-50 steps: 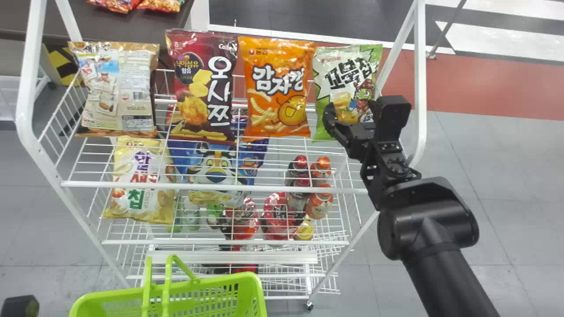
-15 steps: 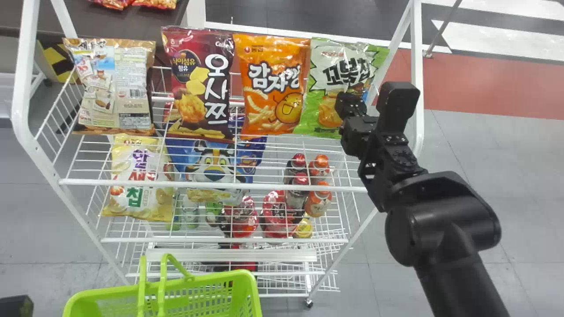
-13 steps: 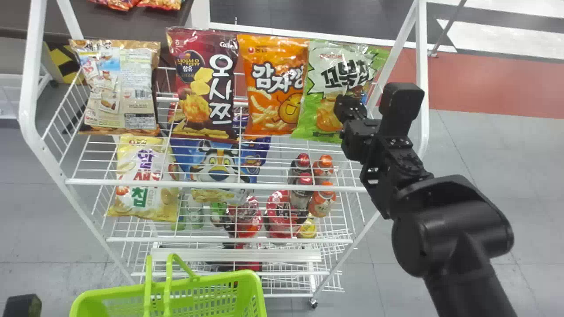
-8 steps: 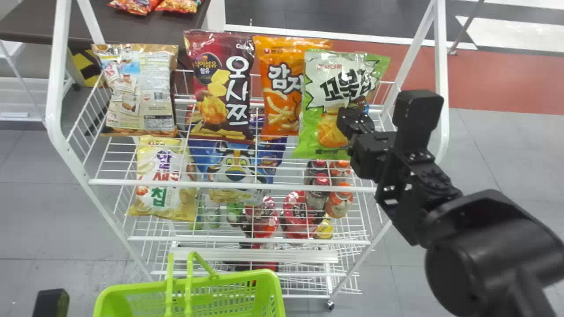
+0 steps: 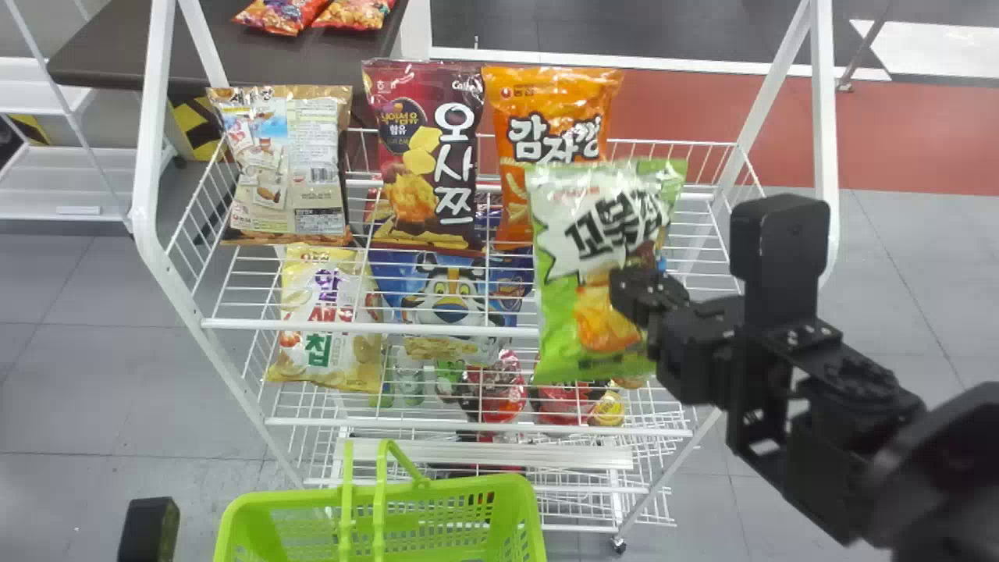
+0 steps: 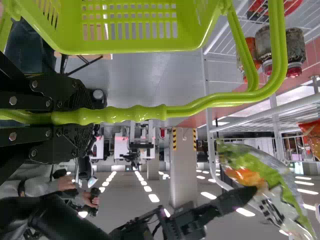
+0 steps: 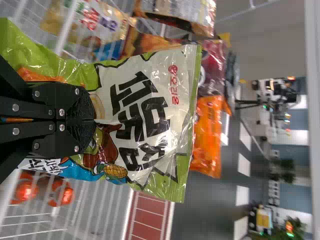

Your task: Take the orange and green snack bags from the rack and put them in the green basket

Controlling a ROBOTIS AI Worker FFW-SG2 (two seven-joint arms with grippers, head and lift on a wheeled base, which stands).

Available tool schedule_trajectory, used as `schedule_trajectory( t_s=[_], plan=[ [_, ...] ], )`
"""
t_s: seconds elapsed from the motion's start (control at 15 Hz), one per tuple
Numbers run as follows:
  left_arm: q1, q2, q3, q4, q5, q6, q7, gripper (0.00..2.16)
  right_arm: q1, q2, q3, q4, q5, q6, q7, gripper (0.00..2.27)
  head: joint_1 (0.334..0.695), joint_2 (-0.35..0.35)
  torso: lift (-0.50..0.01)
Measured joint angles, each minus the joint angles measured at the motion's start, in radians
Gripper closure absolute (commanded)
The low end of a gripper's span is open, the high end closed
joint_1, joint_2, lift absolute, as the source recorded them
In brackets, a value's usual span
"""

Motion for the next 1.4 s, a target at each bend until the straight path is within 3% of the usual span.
schedule_trajectory(
  t_s=[0.33,1.0,1.4],
  plan=[
    [-0.002,-0.005,-0.001,0.006,0.000,-0.017,-0.001,2.15,0.066,-0.011,-0.012,-0.120,-0.123,0.251,-0.005,2.25,0.695,0.000,0.000],
    [-0.002,-0.006,-0.008,0.005,0.000,-0.018,0.003,2.15,0.187,-0.051,0.122,-0.109,-0.110,0.487,0.014,2.25,0.695,0.057,0.000],
    [-0.002,-0.006,-0.026,0.000,-0.001,-0.018,0.008,2.15,0.117,-0.031,0.250,0.014,-0.106,0.393,0.068,2.25,0.695,0.227,0.000]
  ],
)
